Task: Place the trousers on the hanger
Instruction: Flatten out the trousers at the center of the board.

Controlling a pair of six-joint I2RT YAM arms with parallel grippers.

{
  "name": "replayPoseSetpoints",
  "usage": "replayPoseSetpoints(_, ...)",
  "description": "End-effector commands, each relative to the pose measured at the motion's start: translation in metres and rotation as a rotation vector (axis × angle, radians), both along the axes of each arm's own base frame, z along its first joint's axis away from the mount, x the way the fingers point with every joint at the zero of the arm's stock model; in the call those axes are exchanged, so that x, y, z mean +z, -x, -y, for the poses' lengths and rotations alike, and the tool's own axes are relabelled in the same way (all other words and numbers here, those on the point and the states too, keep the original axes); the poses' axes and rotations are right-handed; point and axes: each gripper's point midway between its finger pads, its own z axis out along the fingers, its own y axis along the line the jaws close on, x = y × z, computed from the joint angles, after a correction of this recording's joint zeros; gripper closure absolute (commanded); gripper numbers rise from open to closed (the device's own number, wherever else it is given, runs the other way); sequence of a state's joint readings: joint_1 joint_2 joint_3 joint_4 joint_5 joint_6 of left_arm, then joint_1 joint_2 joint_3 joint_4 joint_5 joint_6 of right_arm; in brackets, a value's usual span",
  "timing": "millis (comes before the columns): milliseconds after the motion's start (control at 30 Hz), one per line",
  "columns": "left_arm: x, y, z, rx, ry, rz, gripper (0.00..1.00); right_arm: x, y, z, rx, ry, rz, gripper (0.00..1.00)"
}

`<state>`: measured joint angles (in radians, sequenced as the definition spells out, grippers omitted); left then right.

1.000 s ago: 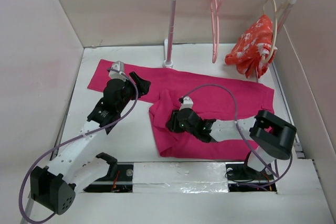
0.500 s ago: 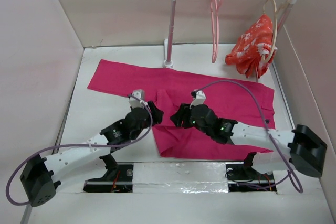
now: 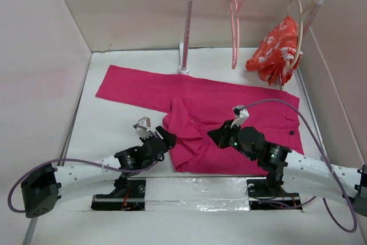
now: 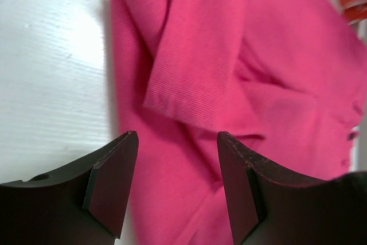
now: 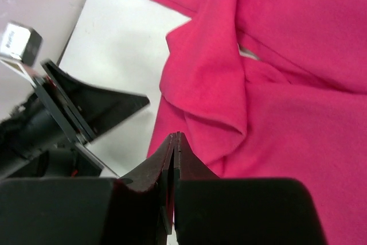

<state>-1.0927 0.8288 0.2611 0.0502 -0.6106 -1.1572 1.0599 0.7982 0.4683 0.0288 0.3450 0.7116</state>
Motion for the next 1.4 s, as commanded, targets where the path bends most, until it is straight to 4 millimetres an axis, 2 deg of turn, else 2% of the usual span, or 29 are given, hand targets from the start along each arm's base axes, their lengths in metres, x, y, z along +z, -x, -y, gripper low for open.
replayPoseSetpoints(0, 0.023, -0.013, 0.009, 0.078, 0.164, 0.070, 0.45, -0.005, 0.010, 0.001, 0.030, -0.007, 0.001, 0.97)
replayPoseSetpoints(167, 0.022, -0.016, 0.018, 0.075, 0.183, 0.062, 0.47, -0.018, 0.016, -0.002, 0.056, 0.020, -0.028, 0.96)
replayPoseSetpoints(200, 0.017, -0.016, 0.017, 0.078, 0.163, 0.052, 0.48, -0.020, 0.019, -0.004, 0.066, 0.026, -0.032, 0.96)
replayPoseSetpoints(367, 0.015, -0.019, 0.018, 0.107, 0.130, 0.029, 0.50, -0.019, 0.023, -0.007, 0.082, 0.015, -0.033, 0.95)
replayPoseSetpoints(400, 0.009, -0.020, 0.014, 0.122, 0.111, 0.008, 0.50, -0.018, 0.023, -0.007, 0.083, 0.011, -0.033, 0.95)
replayPoseSetpoints(567, 0.006, -0.024, 0.016, 0.147, 0.142, -0.008, 0.50, -0.016, 0.030, -0.011, 0.107, -0.010, -0.034, 0.95)
replayPoseSetpoints(633, 0.011, -0.027, 0.022, 0.138, 0.192, 0.001, 0.49, -0.018, 0.030, -0.010, 0.101, -0.010, -0.046, 0.95)
replayPoseSetpoints(767, 0.010, -0.033, 0.020, 0.156, 0.230, 0.017, 0.49, -0.023, 0.033, -0.010, 0.106, -0.009, -0.054, 0.95)
replayPoseSetpoints(1067, -0.002, -0.030, 0.026, 0.144, 0.200, -0.031, 0.51, -0.018, 0.035, -0.010, 0.113, -0.001, -0.042, 0.95)
replayPoseSetpoints(1367, -0.017, -0.024, 0.014, 0.178, 0.199, -0.069, 0.54, -0.018, 0.033, -0.010, 0.106, -0.001, -0.039, 0.95)
